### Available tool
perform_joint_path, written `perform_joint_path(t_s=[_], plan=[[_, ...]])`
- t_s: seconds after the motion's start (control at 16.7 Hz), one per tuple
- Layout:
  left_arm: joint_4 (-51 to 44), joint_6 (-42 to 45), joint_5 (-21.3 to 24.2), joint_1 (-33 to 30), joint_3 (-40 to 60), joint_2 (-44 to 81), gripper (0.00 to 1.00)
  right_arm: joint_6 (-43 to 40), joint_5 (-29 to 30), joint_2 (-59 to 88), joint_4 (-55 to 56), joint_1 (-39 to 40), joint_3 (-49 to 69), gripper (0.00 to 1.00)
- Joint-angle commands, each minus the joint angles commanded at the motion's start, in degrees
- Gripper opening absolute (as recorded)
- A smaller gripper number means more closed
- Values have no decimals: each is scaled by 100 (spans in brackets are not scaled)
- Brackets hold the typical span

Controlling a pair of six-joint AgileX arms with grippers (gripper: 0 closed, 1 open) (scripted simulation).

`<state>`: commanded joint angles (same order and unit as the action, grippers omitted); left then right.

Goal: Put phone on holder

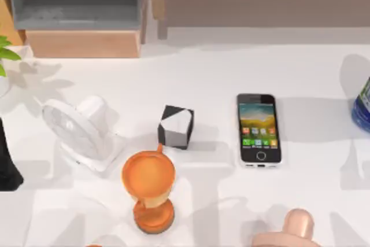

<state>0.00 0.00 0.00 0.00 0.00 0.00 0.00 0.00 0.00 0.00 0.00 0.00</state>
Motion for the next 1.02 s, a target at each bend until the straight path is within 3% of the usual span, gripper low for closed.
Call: perform_joint_path(t_s=[0.24, 0.48, 1.02], plan=[[0, 0, 0, 0, 0, 0, 100, 44, 22, 174, -148, 23, 127, 100], [0, 0, 0, 0, 0, 0, 100, 338, 65, 1240, -944, 249, 975, 100], [0, 0, 0, 0, 0, 0, 100, 1633, -66, 6300, -3561, 1405, 4782, 100]])
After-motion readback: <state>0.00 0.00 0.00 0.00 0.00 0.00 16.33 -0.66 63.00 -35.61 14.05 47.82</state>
